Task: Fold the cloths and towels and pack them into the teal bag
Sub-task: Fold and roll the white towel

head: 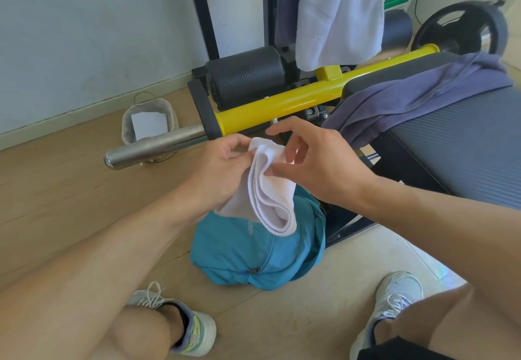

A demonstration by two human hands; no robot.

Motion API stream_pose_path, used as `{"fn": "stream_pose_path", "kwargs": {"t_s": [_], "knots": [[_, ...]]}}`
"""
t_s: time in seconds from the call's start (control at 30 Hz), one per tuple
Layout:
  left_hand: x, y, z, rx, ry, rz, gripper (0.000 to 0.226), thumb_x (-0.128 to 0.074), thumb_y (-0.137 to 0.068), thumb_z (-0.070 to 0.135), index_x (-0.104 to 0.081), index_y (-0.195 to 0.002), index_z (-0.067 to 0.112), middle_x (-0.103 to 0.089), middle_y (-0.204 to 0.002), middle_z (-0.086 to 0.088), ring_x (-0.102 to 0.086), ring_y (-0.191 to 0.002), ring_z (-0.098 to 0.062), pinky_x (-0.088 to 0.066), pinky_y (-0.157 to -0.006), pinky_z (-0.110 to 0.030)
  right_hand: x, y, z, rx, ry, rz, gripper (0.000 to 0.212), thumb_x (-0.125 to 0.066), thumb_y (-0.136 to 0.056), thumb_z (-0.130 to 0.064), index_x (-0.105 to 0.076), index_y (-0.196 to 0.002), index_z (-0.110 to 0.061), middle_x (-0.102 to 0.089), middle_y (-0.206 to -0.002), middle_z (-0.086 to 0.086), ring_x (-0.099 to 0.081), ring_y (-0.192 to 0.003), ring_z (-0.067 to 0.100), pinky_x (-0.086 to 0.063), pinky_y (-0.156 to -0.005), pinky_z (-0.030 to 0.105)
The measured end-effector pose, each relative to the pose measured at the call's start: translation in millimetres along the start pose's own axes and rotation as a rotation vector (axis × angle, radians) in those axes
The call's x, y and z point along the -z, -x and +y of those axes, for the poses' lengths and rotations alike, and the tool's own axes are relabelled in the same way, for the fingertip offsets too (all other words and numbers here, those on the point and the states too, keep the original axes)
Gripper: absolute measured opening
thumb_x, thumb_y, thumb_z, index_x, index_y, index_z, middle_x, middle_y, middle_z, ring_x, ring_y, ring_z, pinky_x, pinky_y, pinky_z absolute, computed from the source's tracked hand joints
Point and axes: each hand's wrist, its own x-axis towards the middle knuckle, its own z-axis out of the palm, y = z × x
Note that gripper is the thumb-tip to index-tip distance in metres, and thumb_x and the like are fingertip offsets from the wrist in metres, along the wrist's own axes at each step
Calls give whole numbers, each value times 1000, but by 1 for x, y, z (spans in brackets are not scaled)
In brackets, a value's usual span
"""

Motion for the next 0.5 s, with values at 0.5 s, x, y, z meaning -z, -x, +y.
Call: {"fn": "stream_pose_path", "kwargs": {"t_s": [0.5], "knots": [[2, 0, 0, -72, -34, 72, 14, -59, -102, 27, -71, -107, 21, -79, -87, 8, -71, -73, -2, -48, -64, -15, 2, -1, 0, 141, -53, -52, 26, -78, -84, -41, -64, -96, -23, -63, -90, -17, -57, -85, -4, -40, -67, 7]]}}
